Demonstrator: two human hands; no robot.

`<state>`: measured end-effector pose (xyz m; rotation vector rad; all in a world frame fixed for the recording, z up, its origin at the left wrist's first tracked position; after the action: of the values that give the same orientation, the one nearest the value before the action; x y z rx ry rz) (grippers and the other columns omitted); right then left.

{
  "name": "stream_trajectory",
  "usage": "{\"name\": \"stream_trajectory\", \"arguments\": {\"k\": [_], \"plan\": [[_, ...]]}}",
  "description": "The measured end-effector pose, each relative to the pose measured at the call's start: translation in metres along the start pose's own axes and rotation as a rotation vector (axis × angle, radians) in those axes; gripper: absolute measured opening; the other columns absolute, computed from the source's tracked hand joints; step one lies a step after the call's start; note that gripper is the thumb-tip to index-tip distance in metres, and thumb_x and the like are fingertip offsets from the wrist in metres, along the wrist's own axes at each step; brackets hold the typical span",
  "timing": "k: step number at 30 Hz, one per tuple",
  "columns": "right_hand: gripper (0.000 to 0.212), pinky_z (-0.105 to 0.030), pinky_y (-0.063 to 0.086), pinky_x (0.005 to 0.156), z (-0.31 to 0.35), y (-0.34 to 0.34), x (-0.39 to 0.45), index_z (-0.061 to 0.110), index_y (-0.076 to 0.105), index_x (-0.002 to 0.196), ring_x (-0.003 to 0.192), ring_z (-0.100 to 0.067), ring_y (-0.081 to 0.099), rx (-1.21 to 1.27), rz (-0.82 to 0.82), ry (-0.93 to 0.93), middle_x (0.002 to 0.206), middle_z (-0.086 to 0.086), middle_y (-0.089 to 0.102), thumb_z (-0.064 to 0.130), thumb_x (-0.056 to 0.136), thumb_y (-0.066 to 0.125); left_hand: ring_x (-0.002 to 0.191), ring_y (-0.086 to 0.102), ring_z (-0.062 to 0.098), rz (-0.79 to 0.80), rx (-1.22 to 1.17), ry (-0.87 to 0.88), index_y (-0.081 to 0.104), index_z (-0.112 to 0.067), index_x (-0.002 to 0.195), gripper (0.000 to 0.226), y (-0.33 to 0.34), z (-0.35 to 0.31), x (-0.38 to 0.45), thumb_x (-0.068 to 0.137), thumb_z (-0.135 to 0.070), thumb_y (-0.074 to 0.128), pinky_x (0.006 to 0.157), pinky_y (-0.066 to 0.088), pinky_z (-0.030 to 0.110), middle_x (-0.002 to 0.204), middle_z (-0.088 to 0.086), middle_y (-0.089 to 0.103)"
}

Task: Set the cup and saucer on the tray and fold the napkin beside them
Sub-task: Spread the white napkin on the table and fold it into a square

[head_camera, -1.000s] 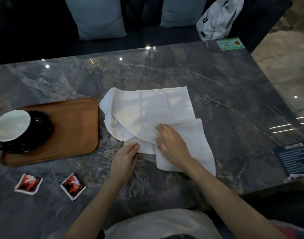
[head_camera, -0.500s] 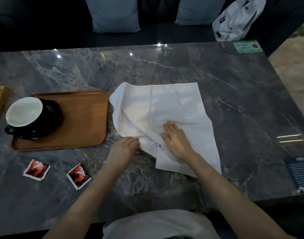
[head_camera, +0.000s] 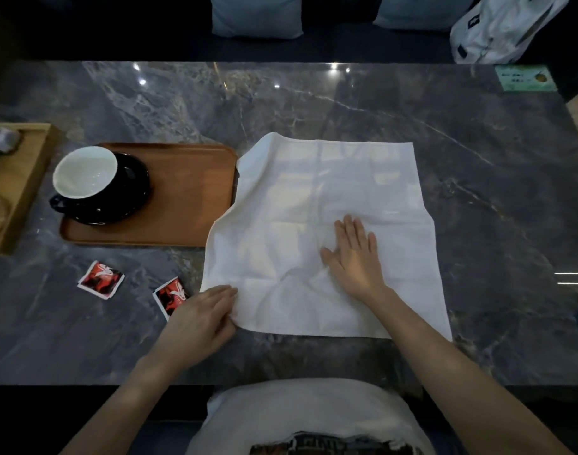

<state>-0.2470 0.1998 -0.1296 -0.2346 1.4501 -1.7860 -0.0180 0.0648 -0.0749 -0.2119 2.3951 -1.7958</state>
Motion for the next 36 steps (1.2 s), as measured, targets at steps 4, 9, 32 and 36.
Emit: {"name": "stream_trajectory", "arguments": {"k": [4, 9, 32, 36], "plan": [[0.081, -0.04, -0.007, 0.116, -0.002, 0.005, -0.002, 0.014, 0.002, 0.148, 0.145, -0.02, -0.008, -0.049, -0.056, -0.042, 0.158, -0.006, -0.004, 0.063, 0.084, 0.011, 0.1, 0.067, 0.022, 0.072, -0.021, 0.001, 0.069, -0.004, 0.089, 0.037, 0.017, -0.006, -0.012, 0.069, -0.025, 0.046, 0.088, 0.044, 0.024, 0.106, 0.009, 0.071], [0.083, -0.037, -0.008, 0.116, -0.009, 0.006, -0.004, 0.017, -0.002, 0.148, 0.145, -0.017, -0.009, -0.085, -0.087, -0.048, 0.159, -0.003, -0.005, 0.064, 0.079, 0.003, 0.091, 0.066, 0.023, 0.103, -0.055, -0.064, 0.065, -0.011, 0.081, 0.029, 0.013, -0.007, 0.001, 0.07, -0.033, 0.048, 0.081, 0.041, 0.027, 0.1, 0.004, 0.07], [0.051, -0.037, 0.009, 0.116, 0.062, -0.049, 0.077, 0.016, 0.023, 0.146, 0.145, -0.02, 0.011, 0.03, -0.14, -0.191, 0.157, -0.005, 0.016, 0.031, 0.097, 0.027, 0.137, 0.028, 0.021, 0.11, 0.042, -0.302, 0.032, -0.014, 0.14, 0.07, 0.069, -0.017, 0.15, 0.091, -0.058, 0.01, 0.112, 0.015, 0.044, 0.147, 0.007, 0.038], [0.056, -0.041, -0.001, 0.116, 0.082, -0.03, 0.108, 0.022, 0.013, 0.148, 0.146, -0.022, -0.002, -0.047, -0.034, -0.221, 0.159, -0.003, 0.005, 0.038, 0.097, 0.032, 0.14, 0.016, 0.019, 0.091, -0.029, -0.269, 0.037, -0.017, 0.138, 0.07, 0.068, -0.021, 0.155, 0.09, -0.06, 0.011, 0.11, 0.007, 0.041, 0.147, 0.006, 0.039]]}}
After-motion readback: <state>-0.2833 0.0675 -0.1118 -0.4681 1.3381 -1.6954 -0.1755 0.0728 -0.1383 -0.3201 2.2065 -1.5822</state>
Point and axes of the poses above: each hand's wrist, its own x-axis towards the middle knuckle, its own y-axis out of the palm, z = x × y, the point moved 6 cm from there along x, towards the middle knuckle
